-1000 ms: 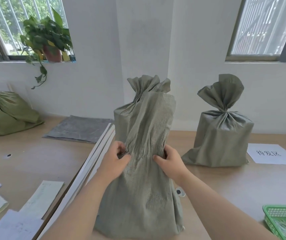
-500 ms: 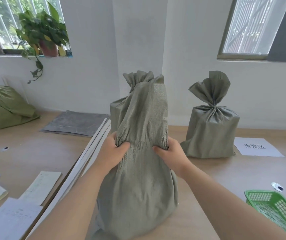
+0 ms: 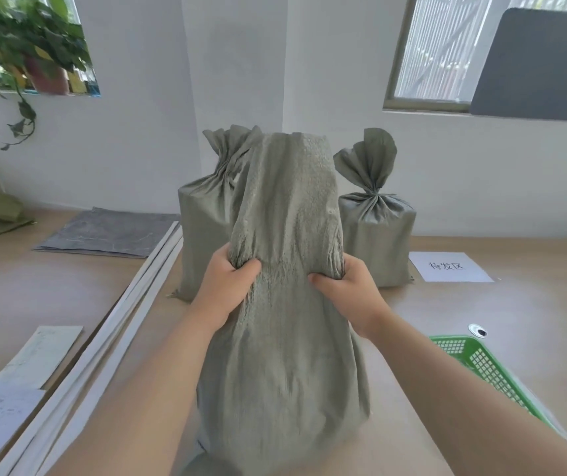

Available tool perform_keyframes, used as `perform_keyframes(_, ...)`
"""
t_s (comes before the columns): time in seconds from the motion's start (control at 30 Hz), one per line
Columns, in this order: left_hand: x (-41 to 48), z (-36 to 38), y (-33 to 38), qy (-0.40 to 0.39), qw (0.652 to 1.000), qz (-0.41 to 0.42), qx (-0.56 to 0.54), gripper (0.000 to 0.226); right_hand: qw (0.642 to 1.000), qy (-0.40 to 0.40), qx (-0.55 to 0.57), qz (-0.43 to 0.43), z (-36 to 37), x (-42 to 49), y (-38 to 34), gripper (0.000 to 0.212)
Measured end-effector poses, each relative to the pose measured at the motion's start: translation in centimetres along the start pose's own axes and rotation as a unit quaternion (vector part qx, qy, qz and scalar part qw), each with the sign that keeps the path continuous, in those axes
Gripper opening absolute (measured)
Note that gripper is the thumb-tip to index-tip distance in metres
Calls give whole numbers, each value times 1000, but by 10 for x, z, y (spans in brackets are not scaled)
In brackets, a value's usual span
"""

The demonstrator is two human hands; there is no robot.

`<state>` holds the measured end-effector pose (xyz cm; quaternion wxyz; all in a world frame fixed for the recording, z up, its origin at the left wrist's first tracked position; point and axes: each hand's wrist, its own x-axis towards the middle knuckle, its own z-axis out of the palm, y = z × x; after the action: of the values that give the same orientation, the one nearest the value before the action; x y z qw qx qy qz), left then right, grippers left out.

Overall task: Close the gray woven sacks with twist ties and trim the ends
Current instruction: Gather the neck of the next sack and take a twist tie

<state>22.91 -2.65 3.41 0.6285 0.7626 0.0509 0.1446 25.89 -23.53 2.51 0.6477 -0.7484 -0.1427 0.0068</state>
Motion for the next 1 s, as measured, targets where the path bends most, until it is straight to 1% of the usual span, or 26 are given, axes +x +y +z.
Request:
perform_keyframes(0.07, -11, 16, 7, -1, 1000, -8, -20, 16, 1000, -4, 15, 0, -17, -13, -1, 23)
perform_keyframes(0.17, -28, 44, 15, 8, 997, -18, -73, 30, 1000, -11, 26, 5, -49, -35, -3, 19)
perform_keyframes(0.23, -38, 66, 21, 10, 995, -20, -92, 27, 999, -13, 32, 11, -73, -50, -3, 18)
perform_keyframes(0.33, -53, 97, 29, -8, 995, -13, -101, 24, 998, -25, 48, 20, -109, -69, 0, 22)
perform_keyframes(0.5, -72, 149, 37, -11, 994, -15, -110, 26, 997, -43, 51, 32, -169, -94, 5, 30)
perform_keyframes(0.67, -91, 192, 49, -11, 992, -24, -121, 24, 995, -39, 79, 44, -220, -118, 4, 24)
perform_keyframes(0.83, -103, 229, 65, -27, 991, -21, -126, 23, 993, -18, 103, 57, -255, -129, 1, 25)
perform_keyframes(1.0, -107, 258, 63, -83, 987, -11, -136, 25, 992, 3, 101, 73, -266, -139, 8, 26)
